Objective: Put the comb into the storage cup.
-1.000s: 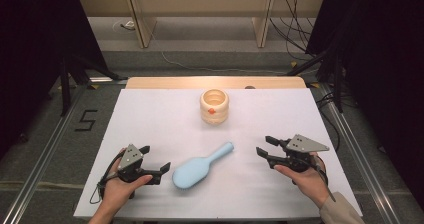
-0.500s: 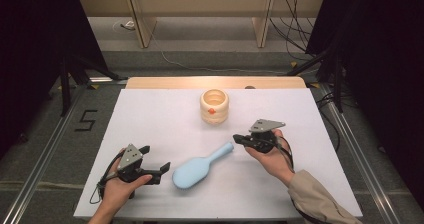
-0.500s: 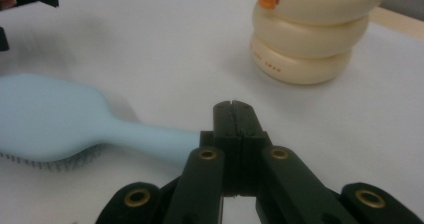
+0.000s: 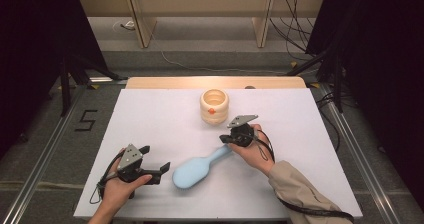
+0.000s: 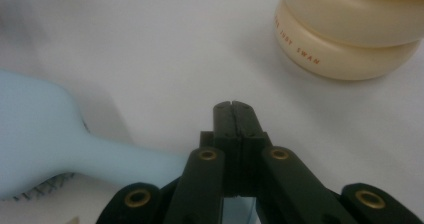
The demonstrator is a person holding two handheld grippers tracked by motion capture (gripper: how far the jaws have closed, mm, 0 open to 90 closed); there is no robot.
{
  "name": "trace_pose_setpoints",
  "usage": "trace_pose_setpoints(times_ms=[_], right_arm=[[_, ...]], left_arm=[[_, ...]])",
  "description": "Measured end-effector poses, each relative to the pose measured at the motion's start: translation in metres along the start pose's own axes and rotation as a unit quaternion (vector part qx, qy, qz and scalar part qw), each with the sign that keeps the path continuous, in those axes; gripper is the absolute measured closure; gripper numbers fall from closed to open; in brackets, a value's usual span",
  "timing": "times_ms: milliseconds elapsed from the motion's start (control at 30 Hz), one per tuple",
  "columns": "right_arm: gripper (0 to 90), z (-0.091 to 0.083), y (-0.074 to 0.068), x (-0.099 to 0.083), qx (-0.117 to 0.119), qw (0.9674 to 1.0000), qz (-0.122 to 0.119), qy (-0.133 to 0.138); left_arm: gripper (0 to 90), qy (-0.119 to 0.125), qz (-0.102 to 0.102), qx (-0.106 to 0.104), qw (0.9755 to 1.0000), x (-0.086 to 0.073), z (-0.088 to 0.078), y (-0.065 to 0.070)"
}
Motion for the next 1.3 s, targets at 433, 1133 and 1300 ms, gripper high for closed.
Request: trace_pose_setpoints(times_ms=[433, 1133, 1300], right_arm=[[90.0, 0.004, 0.001, -0.007, -0.006, 0.9995, -0.006, -0.031], [90.0, -0.002, -0.002, -0.018, -0.011, 0.9947, -0.016, -0.101], [90.0, -0.011, -0.005, -0.028, -0.004, 0.9925, -0.023, -0.12]], left_arm=[[3.1, 0.0, 0.0, 0.0, 1.0, 0.0, 0.0, 0.0], [3.3, 0.001, -0.001, -0.001, 1.0, 0.0, -0.001, 0.0], [3.3, 0.003, -0.002, 0.001, 1.0, 0.0, -0.001, -0.001]])
Point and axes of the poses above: each handheld gripper's, and its own axes: z roughly forward along the jaws, x roughly out of its top, y roughly to its right, the point moved 10 cm from there along z, roughly forward along the jaws, and after that the axes turned 8 degrees about z, right-handed, at the moved point
